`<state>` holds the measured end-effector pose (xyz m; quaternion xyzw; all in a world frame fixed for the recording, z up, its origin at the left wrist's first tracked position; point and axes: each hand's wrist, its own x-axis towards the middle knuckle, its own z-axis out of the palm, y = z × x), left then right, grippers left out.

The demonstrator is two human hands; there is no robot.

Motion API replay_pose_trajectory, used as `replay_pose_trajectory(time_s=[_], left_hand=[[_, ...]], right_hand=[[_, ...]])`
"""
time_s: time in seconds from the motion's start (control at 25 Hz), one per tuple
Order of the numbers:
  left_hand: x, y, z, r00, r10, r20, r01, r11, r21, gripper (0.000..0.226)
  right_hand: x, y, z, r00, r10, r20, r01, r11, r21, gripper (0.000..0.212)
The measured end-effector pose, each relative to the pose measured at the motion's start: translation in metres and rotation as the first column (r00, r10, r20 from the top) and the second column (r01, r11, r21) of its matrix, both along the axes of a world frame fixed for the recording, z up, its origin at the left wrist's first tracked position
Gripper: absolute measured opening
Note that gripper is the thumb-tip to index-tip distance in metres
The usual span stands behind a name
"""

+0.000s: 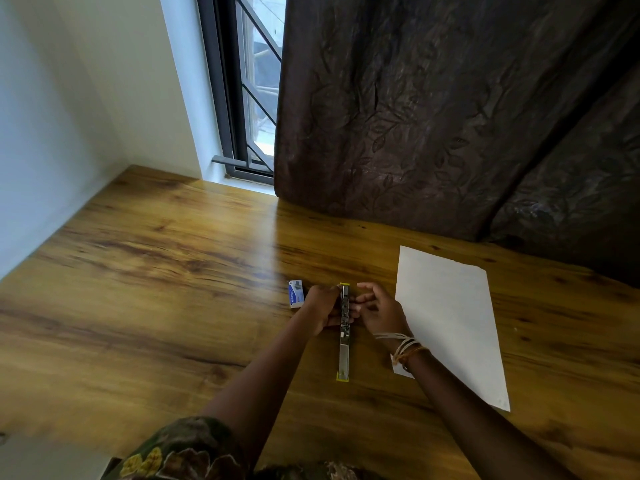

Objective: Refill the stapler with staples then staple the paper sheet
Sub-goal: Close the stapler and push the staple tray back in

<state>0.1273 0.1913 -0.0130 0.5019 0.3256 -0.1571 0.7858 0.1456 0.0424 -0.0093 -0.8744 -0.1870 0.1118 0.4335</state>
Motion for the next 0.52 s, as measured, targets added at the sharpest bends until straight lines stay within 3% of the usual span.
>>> replay_pose_trajectory(time_s=[0.12, 0.28, 0.36, 0.52], left_hand=[[0.001, 0.0, -0.002, 1.0, 0.018, -0.01, -0.018, 1.0, -0.014, 0.035], [0.002, 0.0, -0.001, 0.998, 0.056, -0.007, -0.056, 0.998, -0.016, 0.023], [0.002, -0.001, -0.001, 0.998, 0.069, -0.001, -0.069, 0.997, 0.026, 0.016], [0.001, -0.003, -0.005, 0.996, 0.093, 0.006, -0.093, 0.991, 0.094, 0.012]], right_hand=[[-0.01, -0.009, -0.003, 0.975, 0.212, 0.065, -0.205, 0.974, -0.099, 0.062], [-0.02, -0.016, -0.001, 0.951, 0.282, 0.126, -0.253, 0.946, -0.204, 0.079], [-0.028, -0.018, -0.001, 0.93, 0.299, 0.214, -0.247, 0.939, -0.241, 0.073], [-0.045, -0.019, -0.007, 0.922, 0.224, 0.315, -0.18, 0.97, -0.163, 0.054]])
